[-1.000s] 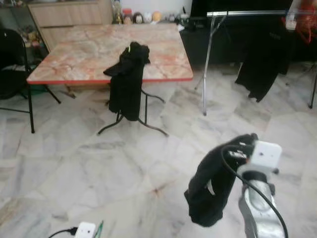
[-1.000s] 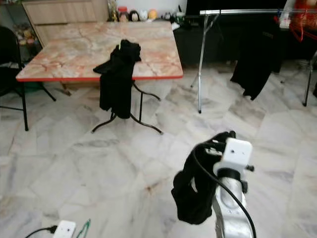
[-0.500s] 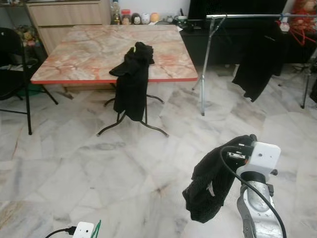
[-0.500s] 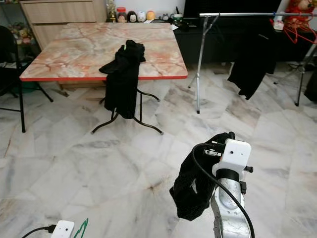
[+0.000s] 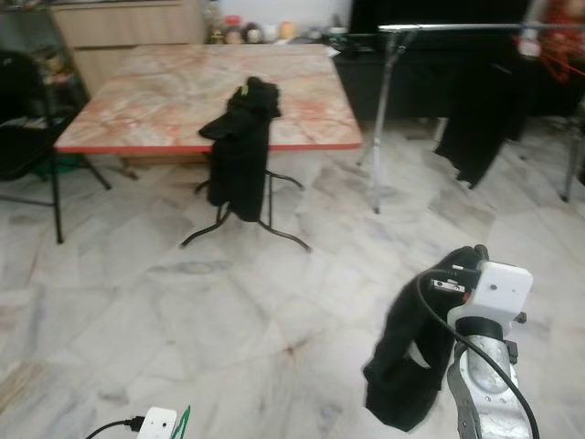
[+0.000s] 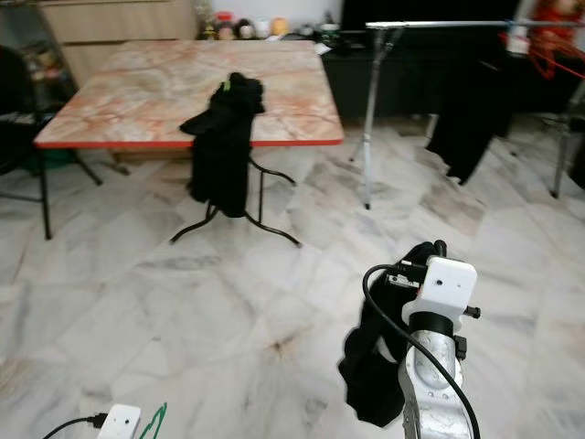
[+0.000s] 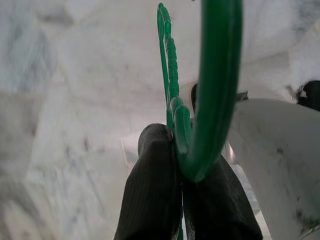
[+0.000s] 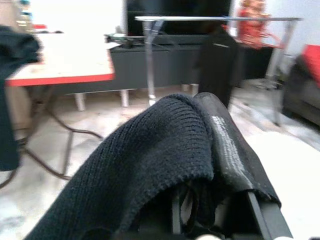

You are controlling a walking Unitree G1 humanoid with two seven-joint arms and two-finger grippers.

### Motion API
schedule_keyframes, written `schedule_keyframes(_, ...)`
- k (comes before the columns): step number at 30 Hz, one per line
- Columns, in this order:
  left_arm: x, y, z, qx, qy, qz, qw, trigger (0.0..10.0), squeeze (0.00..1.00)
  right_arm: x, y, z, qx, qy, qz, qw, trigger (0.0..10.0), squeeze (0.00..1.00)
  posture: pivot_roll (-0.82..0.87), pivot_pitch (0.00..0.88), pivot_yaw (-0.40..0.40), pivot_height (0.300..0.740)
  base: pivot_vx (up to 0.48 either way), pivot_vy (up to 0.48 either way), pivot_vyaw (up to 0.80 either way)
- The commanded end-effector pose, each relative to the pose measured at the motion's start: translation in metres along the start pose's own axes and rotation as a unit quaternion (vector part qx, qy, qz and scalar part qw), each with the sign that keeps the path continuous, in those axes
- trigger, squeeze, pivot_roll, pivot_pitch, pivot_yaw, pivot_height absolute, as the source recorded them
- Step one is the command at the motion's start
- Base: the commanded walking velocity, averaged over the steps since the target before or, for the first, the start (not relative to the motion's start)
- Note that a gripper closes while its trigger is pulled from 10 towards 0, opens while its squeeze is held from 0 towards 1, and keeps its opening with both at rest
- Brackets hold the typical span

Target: Hang hanger

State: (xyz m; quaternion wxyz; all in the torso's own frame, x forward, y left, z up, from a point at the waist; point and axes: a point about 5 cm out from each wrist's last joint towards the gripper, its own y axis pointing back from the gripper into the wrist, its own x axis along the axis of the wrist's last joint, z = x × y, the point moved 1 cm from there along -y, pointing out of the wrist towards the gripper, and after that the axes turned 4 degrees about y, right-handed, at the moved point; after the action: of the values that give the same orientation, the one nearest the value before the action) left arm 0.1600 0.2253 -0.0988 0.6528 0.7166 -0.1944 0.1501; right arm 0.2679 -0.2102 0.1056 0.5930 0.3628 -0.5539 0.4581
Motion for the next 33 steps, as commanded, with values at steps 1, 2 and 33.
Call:
schedule_keyframes(1, -0.008, 0.001, -0.001, 0.002, -0.003, -0.015, 1.0, 10.0, 0.0, 0.016, -0.003, -0.003, 0.003, -0.009, 0.036, 0.999, 10.0, 0.0, -0.02, 0.0, -0.018, 0.74, 0.322, 0.0, 0.0)
schedule_keyframes(2, -0.008, 0.001, -0.001, 0.002, -0.003, -0.015, 1.0, 10.0, 0.0, 0.015, -0.002, -0.002, 0.001, -0.01, 0.035, 0.999, 10.0, 0.0, -0.02, 0.0, -0.018, 0.74, 0.322, 0.0, 0.0)
schedule_keyframes(33, -0.007, 0.001, -0.001, 0.001, -0.006, -0.014, 1.0, 10.0, 0.0, 0.019, -0.001, -0.013, 0.043, 0.021, 0.055, 0.997, 10.0, 0.0, -0.02, 0.0, -0.019, 0.74, 0.351, 0.0, 0.07)
